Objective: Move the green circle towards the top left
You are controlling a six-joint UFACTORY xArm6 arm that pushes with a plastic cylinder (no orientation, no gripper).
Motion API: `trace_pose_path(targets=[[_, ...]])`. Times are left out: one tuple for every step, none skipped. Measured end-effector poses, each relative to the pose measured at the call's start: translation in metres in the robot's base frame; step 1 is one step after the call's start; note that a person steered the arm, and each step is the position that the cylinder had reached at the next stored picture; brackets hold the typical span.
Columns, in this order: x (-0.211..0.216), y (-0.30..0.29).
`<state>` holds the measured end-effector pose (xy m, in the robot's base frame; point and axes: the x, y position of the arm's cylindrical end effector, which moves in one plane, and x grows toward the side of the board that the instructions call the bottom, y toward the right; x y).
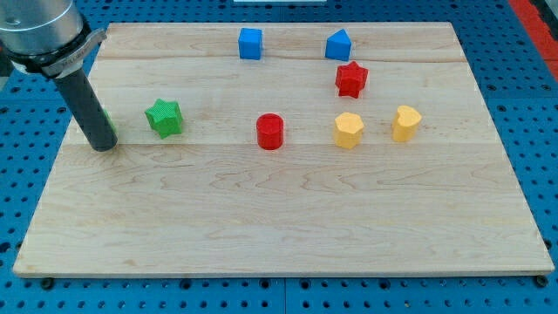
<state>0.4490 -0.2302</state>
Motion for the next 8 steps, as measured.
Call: trace_pose_path(targets=[[0.004, -0.026], [-0.042, -0.007], [-0.086, 0.018], [-0.12, 0.024], [-0.119, -0.023], [-0.117, -0.071], [-0.13, -0.074], [-0.148, -0.053]])
